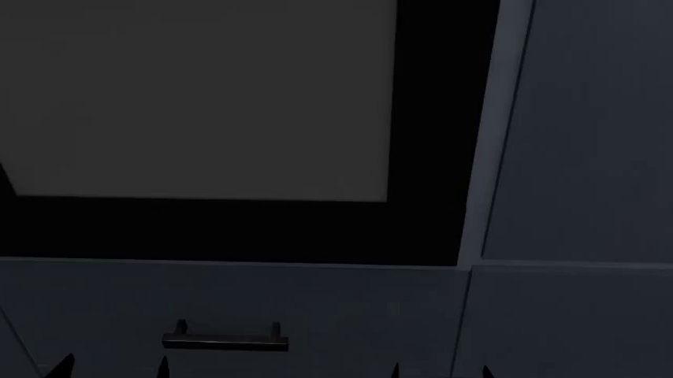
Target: Press the stop button on the microwave
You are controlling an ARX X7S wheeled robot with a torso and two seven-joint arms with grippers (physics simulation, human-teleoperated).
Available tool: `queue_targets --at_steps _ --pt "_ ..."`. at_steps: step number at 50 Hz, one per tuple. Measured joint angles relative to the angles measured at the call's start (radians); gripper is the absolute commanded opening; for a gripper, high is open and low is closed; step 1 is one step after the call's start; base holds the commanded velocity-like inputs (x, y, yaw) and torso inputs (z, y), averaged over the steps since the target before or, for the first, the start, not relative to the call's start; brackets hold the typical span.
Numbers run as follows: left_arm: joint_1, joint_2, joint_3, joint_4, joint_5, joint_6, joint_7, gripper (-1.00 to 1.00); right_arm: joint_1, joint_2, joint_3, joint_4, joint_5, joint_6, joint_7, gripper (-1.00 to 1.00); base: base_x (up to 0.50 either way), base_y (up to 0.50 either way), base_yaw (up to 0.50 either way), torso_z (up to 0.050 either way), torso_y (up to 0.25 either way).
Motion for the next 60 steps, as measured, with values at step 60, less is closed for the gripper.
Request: queue_targets --at_steps 60 --pt "-0.001 -0.166 0.002 -0.426 -0.063 0.032 -0.123 1.00 0.241 0.110 -0.133 -0.720 0.014 0.667 0.181 1.00 0.00 0.00 0.00 0.031 0.018"
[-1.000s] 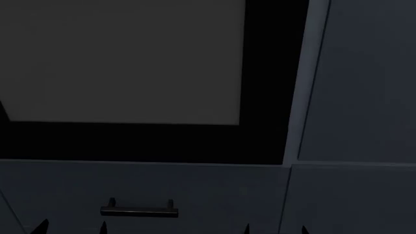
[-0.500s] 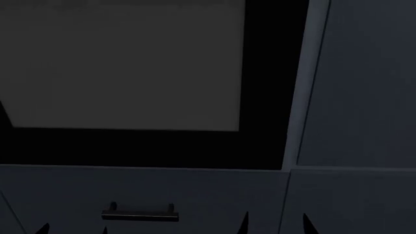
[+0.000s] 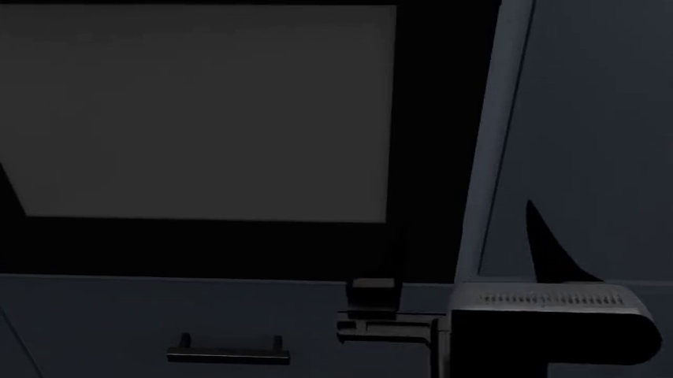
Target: Press the stop button on the microwave
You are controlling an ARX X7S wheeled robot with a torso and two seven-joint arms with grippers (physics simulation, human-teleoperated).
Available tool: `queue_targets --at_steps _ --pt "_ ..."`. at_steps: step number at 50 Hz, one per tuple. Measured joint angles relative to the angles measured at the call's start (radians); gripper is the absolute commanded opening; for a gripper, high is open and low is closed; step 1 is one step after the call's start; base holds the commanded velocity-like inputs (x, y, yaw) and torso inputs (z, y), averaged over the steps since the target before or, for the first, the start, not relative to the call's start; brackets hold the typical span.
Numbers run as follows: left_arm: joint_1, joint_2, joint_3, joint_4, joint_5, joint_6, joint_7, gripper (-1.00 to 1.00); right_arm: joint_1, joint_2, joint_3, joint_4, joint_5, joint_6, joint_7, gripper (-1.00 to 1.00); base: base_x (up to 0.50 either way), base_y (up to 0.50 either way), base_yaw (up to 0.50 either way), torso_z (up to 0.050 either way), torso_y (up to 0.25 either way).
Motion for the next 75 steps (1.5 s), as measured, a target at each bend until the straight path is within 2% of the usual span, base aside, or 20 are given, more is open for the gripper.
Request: queue_targets --at_steps 5,12,20,32,52,68,75 --pt "-0.084 -0.009 -0.034 -0.347 -0.017 0.128 0.030 1.00 0.098 0.004 0.005 -0.063 0.006 0.117 -0.002 1.00 0.00 0.00 0.00 0.050 0.049" --pt "-0.115 -0.014 -0.104 -0.617 -0.007 0.170 0.051 1.00 0.254 0.005 0.011 -0.104 0.016 0.266 -0.006 1.00 0.00 0.00 0.00 0.050 0.049" --pt "-0.101 -0.008 -0.172 -0.764 0.025 0.142 0.061 1.00 0.475 -0.005 0.011 -0.070 0.027 0.416 -0.008 1.00 0.00 0.00 0.00 0.050 0.049" --pt "-0.077 0.004 -0.209 -0.849 0.052 0.086 0.065 1.00 0.850 -0.045 0.003 0.224 0.050 0.514 -0.014 1.00 0.00 0.00 0.00 0.050 0.049" --pt "-0.068 0.009 -0.222 -0.879 0.062 0.064 0.067 1.00 1.365 -0.091 -0.004 0.825 0.132 0.452 0.042 1.00 0.00 0.00 0.00 0.050 0.049" --pt "-0.067 0.009 -0.224 -0.882 0.063 0.061 0.067 1.00 1.613 -0.097 -0.066 1.255 0.230 0.262 0.091 1.00 0.00 0.00 0.00 0.050 0.049" --pt "-0.067 0.009 -0.224 -0.883 0.063 0.061 0.067 1.00 1.726 -0.102 -0.149 1.503 0.297 0.122 0.100 1.00 0.00 0.00 0.00 0.050 0.049"
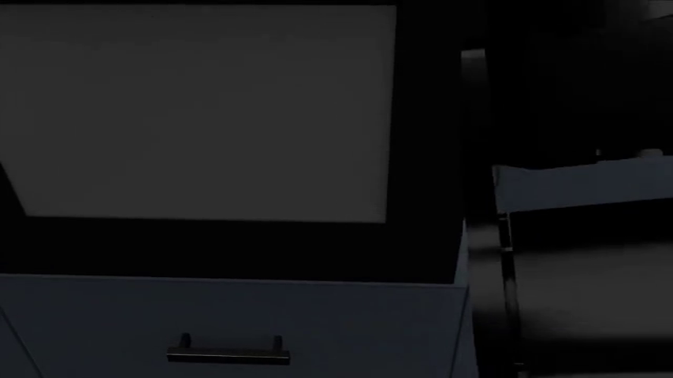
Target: Press the stop button on the microwave
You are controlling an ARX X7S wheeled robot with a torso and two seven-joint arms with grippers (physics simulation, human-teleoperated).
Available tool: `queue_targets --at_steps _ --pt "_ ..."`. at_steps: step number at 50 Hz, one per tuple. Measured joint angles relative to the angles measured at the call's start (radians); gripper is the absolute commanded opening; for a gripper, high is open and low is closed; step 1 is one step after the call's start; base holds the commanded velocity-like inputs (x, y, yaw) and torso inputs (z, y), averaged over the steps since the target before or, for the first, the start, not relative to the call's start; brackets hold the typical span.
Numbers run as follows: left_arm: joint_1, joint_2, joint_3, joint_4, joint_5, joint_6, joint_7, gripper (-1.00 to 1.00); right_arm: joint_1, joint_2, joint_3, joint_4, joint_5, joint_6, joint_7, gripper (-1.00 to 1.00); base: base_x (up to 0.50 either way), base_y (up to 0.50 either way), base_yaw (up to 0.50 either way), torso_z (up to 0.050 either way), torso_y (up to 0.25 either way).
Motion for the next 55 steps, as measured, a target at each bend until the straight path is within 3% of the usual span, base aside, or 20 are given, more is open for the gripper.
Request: queue_targets --at_steps 16,38,46,55 --pt "0.000 0.000 0.000 0.000 0.000 0.000 0.000 1.00 0.209 -0.006 -0.418 0.396 0.408 -0.275 0.022 1.00 0.00 0.00 0.00 0.050 0.050" --pt "-0.001 0.000 0.000 0.002 0.000 0.000 0.000 1.00 0.268 -0.005 -0.405 0.512 0.405 -0.418 -0.005 1.00 0.12 -0.05 0.00 0.046 0.044" --pt "-0.001 0.000 0.000 0.001 0.000 0.000 0.000 1.00 0.287 -0.006 -0.486 0.520 0.479 -0.444 -0.004 1.00 0.00 0.00 0.00 0.000 0.000" --pt "0.000 0.000 0.000 0.000 0.000 0.000 0.000 1.00 0.322 -0.007 -0.641 0.518 0.632 -0.474 0.010 1.00 0.00 0.00 0.00 0.049 0.077"
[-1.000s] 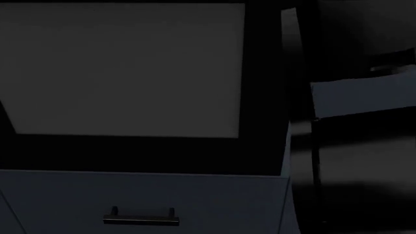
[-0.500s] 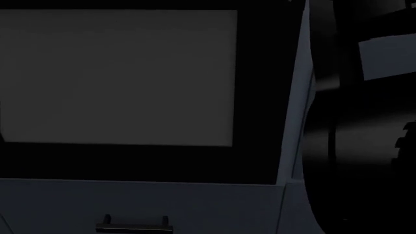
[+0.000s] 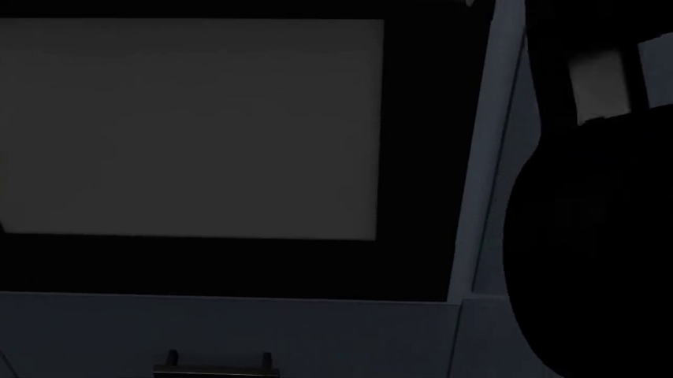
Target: Press the stop button on the microwave
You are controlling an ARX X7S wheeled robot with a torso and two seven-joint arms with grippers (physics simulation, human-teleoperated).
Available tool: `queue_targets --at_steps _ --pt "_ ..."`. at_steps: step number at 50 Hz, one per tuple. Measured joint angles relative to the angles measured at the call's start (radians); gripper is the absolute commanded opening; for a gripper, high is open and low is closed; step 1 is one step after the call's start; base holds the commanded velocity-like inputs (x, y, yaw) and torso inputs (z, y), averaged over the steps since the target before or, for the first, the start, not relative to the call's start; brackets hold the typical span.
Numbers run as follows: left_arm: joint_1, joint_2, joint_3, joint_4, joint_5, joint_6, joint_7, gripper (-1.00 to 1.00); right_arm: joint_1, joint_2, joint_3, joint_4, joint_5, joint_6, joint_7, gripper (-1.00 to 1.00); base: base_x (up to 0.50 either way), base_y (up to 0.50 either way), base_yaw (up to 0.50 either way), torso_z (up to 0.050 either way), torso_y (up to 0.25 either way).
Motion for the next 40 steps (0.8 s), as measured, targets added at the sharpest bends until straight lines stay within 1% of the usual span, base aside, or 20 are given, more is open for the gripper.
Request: queue_targets --at_steps 8,11,15,18,21,30,37,40 --pt "0.000 0.000 0.000 0.000 0.000 0.000 0.000 1.00 0.031 0.000 -0.129 -0.001 0.133 -0.024 0.014 1.00 0.00 0.00 0.00 0.004 0.000" --pt "0.000 0.000 0.000 0.000 0.000 0.000 0.000 1.00 0.040 0.000 -0.110 -0.007 0.117 -0.020 0.017 1.00 0.00 0.00 0.00 0.000 0.000" --pt "0.000 0.000 0.000 0.000 0.000 0.000 0.000 1.00 0.049 0.000 -0.038 -0.024 0.046 0.000 0.020 1.00 0.00 0.00 0.00 0.000 0.000" --pt "0.005 -0.002 -0.002 0.000 0.001 0.000 -0.001 1.00 0.057 -0.001 -0.009 -0.033 0.018 0.005 0.016 1.00 0.36 -0.26 0.00 0.000 0.000" --pt "0.004 0.000 -0.001 0.000 0.000 0.000 0.000 1.00 0.058 0.001 -0.014 -0.028 0.020 0.001 0.013 1.00 0.38 -0.15 0.00 0.000 0.000" --pt "-0.001 0.000 0.000 0.001 0.000 0.000 0.000 1.00 0.044 0.001 -0.113 -0.013 0.111 -0.022 0.010 1.00 0.00 0.00 0.00 0.000 0.000" --pt "0.003 -0.001 -0.001 0.000 0.000 0.000 0.000 1.00 0.037 -0.001 -0.210 -0.012 0.207 -0.035 0.001 1.00 0.50 -0.20 0.00 0.000 0.000" --pt "-0.002 0.001 0.001 0.003 0.000 0.000 0.000 1.00 0.029 0.002 -0.253 -0.009 0.245 -0.046 0.006 1.00 0.09 -0.01 0.00 0.000 0.000"
